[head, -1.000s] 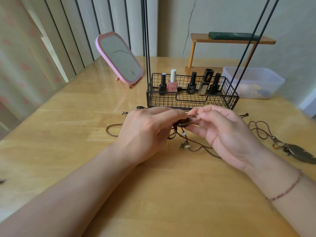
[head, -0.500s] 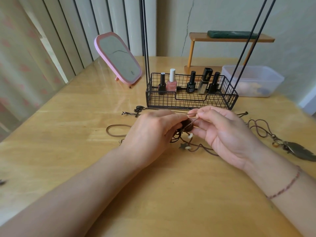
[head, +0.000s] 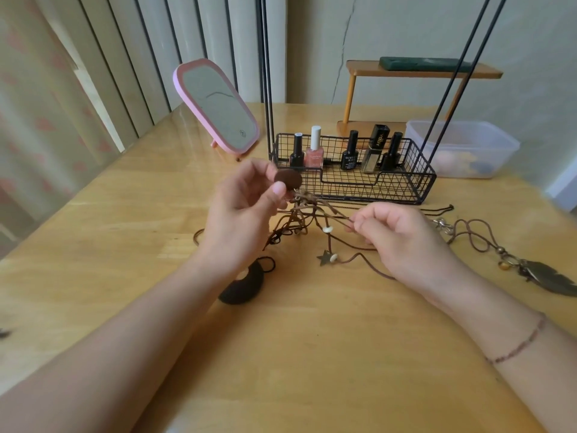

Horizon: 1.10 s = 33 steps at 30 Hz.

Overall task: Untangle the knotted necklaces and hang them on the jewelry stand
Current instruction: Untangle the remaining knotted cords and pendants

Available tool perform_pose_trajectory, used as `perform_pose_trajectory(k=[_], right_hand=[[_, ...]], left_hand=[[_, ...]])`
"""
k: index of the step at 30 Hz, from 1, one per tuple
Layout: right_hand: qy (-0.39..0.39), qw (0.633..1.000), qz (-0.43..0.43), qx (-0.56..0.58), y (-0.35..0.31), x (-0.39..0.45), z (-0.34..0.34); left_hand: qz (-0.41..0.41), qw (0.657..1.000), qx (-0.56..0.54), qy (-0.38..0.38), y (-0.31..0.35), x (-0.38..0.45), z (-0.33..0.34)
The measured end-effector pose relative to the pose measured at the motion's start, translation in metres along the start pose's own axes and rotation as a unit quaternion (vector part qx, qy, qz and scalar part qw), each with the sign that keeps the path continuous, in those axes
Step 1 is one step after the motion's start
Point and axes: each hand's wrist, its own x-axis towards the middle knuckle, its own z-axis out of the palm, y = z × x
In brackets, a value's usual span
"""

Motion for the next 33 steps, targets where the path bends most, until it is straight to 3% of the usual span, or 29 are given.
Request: perform_pose_trajectory(k=[2, 7, 10, 13, 17, 22, 28, 33], right_hand=[[-0.008, 0.999, -0.027, 0.017, -0.002, -0.001, 0.000], [-0.014, 0.978, -0.014, 0.207, -0.005, -0.002, -0.006], [-0.012, 0.974, -0.010, 0.225, -0.004, -0.001, -0.007], [0.006, 0.984, -0.020, 0.175, 0.003, 0.001, -0.004], [0.017, 0.993, -0.115, 0.016, 0.007, 0.000, -0.006], [-0.120, 0.957, -0.095, -0.247, 0.012, -0.002, -0.011], [-0.117, 0.950, -0.083, -0.278, 0.016, 0.002, -0.013], [-0.101, 0.945, -0.068, -0.303, 0.013, 0.003, -0.031]], left_hand=[[-0.005, 1.000, -0.017, 0.016, -0.001, 0.001, -0.001], [-0.061, 0.994, -0.080, 0.050, -0.001, 0.002, 0.000], [-0.085, 0.985, -0.132, 0.077, 0.001, 0.003, -0.001], [-0.106, 0.978, -0.162, 0.084, 0.003, 0.004, -0.003], [-0.138, 0.966, -0.163, 0.146, 0.006, 0.010, -0.009], [-0.161, 0.954, -0.110, 0.226, 0.004, 0.019, -0.029], [-0.158, 0.947, 0.022, 0.280, -0.003, 0.026, -0.049], [-0.173, 0.940, 0.224, 0.193, -0.017, 0.028, -0.053]])
